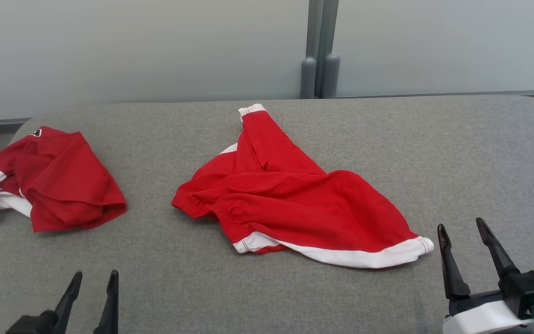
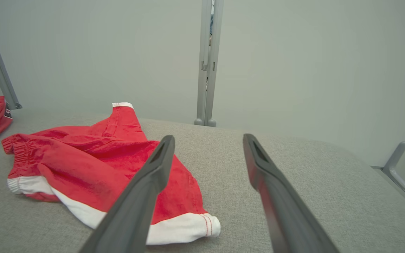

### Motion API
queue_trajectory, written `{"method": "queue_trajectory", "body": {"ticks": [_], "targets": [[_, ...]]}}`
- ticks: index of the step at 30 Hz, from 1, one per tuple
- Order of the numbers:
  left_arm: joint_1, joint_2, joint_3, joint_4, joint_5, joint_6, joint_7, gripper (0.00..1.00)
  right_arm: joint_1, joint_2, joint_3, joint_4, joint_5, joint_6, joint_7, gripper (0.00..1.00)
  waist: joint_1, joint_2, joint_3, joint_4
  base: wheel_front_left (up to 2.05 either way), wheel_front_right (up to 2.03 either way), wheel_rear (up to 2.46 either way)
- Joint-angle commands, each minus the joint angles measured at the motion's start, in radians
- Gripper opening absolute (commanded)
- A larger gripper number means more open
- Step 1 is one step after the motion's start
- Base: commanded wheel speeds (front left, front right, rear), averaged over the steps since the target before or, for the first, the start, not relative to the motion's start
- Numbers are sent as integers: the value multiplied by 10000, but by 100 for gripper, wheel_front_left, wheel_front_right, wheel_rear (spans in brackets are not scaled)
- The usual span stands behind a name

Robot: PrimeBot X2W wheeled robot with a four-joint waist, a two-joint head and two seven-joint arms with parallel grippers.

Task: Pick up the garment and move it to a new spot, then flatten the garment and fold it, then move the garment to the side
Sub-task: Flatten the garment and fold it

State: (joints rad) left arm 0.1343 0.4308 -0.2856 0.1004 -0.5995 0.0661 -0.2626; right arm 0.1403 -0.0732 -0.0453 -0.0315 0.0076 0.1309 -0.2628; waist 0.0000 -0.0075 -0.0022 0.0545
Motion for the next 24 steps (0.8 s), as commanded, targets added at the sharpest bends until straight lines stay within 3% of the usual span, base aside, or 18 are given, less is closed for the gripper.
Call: {"method": "queue_trajectory", "body": {"ticks": [1, 4, 8, 16, 24], "targets": [[220, -161, 268, 109, 259, -336, -23, 100, 148, 13, -65, 71, 49, -1, -31, 100, 0, 75, -47, 92, 0, 0, 0], [439, -606, 1026, 398, 944, -1184, -24, 100, 216, 82, -158, 165, 54, -1, -31, 100, 0, 75, -34, 163, 0, 0, 0], [676, -1120, 1666, 520, 1687, -1745, -24, 100, 290, 122, -230, 278, 97, -1, -31, 100, 0, 75, -38, 227, 0, 0, 0], [749, -1677, 2123, 583, 2222, -1968, -25, 100, 382, 162, -317, 508, 54, -1, -31, 100, 0, 75, -64, 164, 0, 0, 0], [706, -1498, 1788, 445, 2115, -1978, -25, 100, 327, 152, -353, 549, 10, -1, -31, 100, 0, 75, -38, 102, 0, 0, 0]]}}
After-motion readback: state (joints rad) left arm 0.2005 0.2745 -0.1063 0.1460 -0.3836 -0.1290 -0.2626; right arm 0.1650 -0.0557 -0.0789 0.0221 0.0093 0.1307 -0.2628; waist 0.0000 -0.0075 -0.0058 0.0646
